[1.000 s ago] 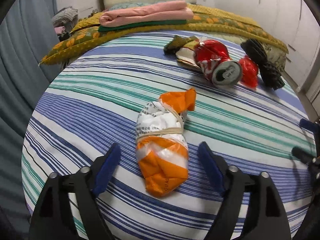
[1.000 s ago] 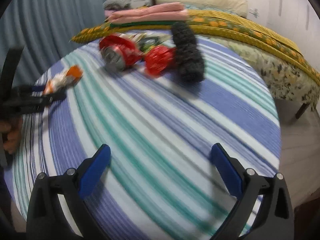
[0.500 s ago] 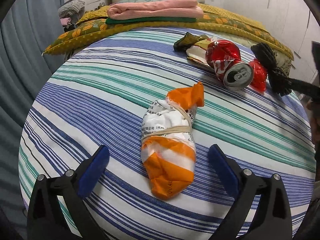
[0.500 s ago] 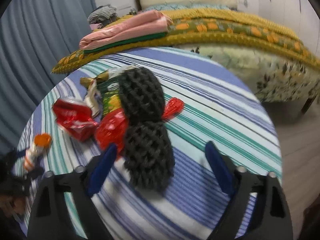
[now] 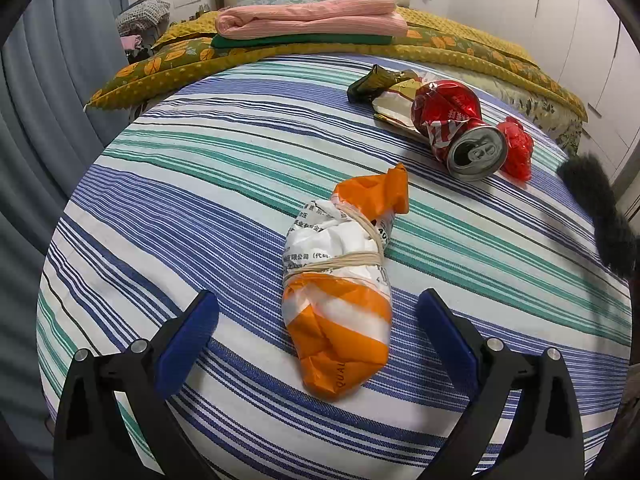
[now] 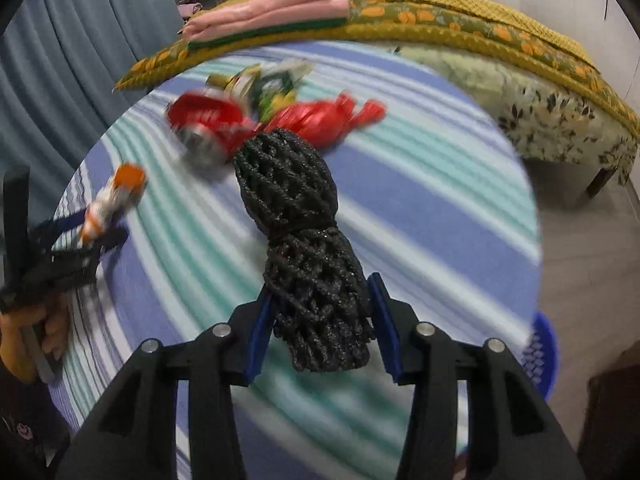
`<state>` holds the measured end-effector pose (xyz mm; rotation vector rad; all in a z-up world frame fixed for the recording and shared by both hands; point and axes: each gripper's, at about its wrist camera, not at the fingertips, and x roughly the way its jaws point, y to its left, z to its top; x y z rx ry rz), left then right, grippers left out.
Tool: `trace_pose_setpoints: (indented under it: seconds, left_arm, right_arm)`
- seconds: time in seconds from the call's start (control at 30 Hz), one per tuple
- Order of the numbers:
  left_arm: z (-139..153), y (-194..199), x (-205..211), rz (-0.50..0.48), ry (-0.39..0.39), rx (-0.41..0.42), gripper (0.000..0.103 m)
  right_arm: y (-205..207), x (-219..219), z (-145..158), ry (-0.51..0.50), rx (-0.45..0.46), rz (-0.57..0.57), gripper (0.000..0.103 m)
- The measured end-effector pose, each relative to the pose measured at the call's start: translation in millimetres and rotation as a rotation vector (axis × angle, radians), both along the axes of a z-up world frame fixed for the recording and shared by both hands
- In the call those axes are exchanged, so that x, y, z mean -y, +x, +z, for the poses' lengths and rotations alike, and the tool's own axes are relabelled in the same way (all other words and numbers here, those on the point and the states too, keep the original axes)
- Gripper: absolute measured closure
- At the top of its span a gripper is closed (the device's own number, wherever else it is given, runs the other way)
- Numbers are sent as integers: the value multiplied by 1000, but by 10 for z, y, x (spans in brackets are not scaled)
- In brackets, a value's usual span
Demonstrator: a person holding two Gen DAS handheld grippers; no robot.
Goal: Collect trash
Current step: 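Grasp the black mesh net with the right gripper while the left grasps the orange-white bag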
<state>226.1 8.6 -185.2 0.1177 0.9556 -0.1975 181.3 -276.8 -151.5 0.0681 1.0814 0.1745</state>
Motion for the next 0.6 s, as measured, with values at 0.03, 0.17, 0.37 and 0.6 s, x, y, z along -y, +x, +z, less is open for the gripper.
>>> trace_pose_setpoints:
  seconds: [0.03, 0.17, 0.37, 0.6]
  left_arm:
    - [0, 0, -2, 0, -1, 0, 6]
    - [0, 0, -2, 0, -1, 0, 6]
    - [1, 0, -2, 0, -1, 0, 6]
    - [3, -1, -3, 0, -2, 0, 6]
  right_arm:
    - [-59, -74, -63, 21, 8, 20, 49]
    - [-169, -279, -186, 21, 62, 69, 23]
    - [-304, -430, -264, -56, 149, 107, 16]
    - [-269, -435, -272, -55, 147, 116, 13]
